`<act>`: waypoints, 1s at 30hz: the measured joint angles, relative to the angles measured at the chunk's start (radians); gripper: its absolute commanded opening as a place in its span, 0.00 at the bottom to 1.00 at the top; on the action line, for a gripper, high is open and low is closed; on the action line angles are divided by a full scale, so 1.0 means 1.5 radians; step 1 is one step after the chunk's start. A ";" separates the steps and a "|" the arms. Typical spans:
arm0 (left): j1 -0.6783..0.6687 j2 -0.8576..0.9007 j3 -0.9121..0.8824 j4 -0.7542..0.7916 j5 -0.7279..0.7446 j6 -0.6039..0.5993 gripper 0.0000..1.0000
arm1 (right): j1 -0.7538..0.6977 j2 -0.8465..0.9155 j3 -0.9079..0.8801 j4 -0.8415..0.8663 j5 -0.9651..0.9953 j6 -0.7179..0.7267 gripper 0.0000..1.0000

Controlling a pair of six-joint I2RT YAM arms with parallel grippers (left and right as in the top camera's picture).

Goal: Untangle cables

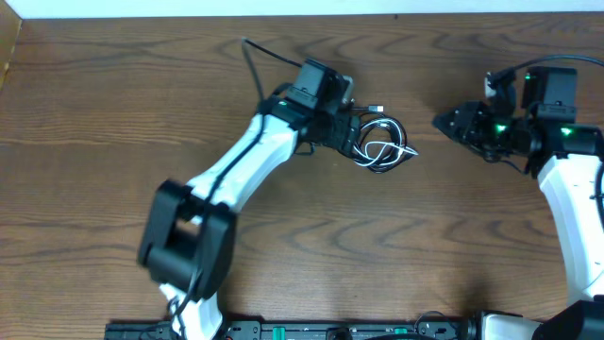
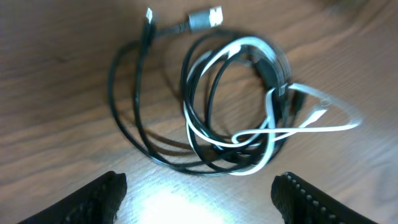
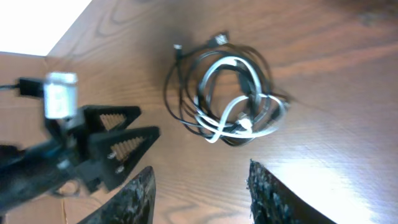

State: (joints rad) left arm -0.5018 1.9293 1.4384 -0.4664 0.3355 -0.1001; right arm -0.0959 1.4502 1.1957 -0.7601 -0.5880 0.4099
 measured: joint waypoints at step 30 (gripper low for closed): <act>-0.092 0.166 0.025 0.145 -0.158 0.035 0.47 | -0.026 0.000 0.000 -0.092 0.022 -0.074 0.50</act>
State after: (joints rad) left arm -0.6395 2.1788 1.4765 -0.2489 0.0978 -0.0471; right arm -0.1352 1.4502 1.1957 -0.8974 -0.5552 0.2985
